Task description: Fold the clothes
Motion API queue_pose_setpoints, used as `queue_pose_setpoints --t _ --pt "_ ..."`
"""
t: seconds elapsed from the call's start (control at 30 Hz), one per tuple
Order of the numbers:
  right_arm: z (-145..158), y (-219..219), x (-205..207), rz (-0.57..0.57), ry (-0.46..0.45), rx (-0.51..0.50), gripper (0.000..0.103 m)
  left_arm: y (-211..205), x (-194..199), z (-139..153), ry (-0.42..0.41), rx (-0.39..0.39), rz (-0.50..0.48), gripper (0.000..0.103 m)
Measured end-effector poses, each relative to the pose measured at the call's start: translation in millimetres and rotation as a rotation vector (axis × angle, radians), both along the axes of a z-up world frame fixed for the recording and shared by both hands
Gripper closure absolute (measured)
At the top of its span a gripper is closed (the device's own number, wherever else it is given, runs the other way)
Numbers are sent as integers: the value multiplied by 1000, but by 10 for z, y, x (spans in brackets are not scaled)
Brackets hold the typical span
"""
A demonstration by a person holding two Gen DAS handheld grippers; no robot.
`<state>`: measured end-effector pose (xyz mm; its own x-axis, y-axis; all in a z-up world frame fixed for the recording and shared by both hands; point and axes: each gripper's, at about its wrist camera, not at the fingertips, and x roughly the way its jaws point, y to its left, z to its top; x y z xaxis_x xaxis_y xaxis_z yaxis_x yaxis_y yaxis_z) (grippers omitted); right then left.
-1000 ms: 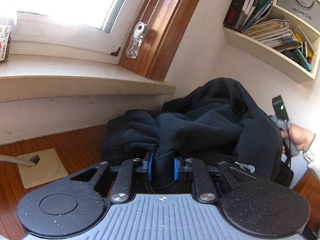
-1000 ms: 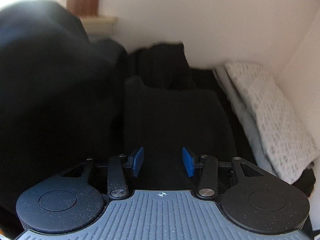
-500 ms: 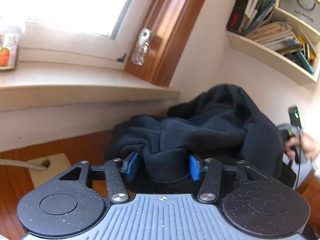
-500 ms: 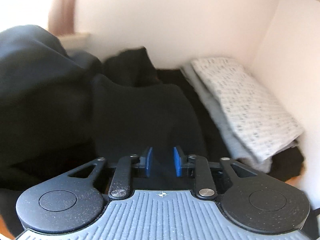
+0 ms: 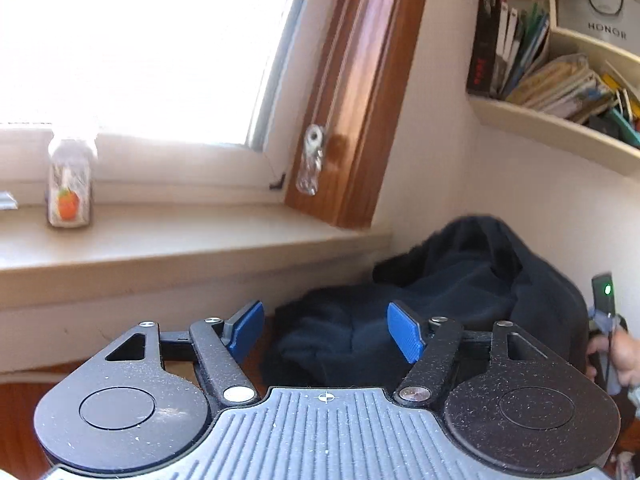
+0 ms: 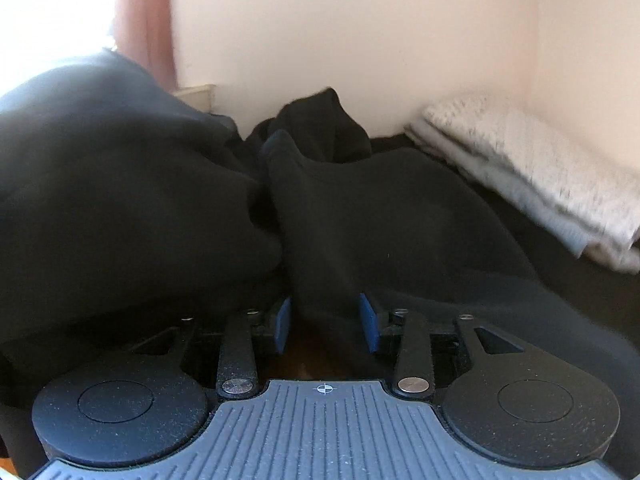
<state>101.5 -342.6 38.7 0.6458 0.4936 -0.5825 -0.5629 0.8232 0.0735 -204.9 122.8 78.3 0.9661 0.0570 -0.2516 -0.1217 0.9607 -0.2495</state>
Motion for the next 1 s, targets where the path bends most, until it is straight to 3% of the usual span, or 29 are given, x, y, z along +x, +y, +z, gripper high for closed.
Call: queue_pose_setpoints --t 0.1,0.17,0.2,0.23,0.5,0.57,0.63,0.83,0.9,0.93,1.0 --pt "-41 -34 49 -15 3 9 65 5 -62 68 -24 -26 10 32" --pt "-61 -8 78 -18 -7 8 65 -85 -57 94 -31 -36 10 39" --pt "-71 5 92 -19 -13 7 65 -151 -41 106 -31 -29 24 76" --pt "-79 9 94 -19 -17 8 65 -231 -9 117 -25 -18 27 103" --pt "-96 -3 58 -26 -28 13 65 -939 294 52 30 31 -135 101" --pt "-90 -18 32 -28 -29 15 65 -1099 362 18 40 40 -170 83" --pt "-90 -21 34 -29 -29 16 65 -1258 430 -16 51 50 -204 49" --pt "-89 -21 37 -31 -31 16 65 -1585 642 -105 98 100 -276 44" --pt "-88 -20 37 -32 -31 16 65 -1596 751 -139 127 109 -290 48" --pt "-87 -21 37 -32 -31 17 65 -1592 795 -145 140 107 -306 70" --pt "-86 -27 38 -33 -29 21 65 -1593 875 -146 165 120 -331 100"
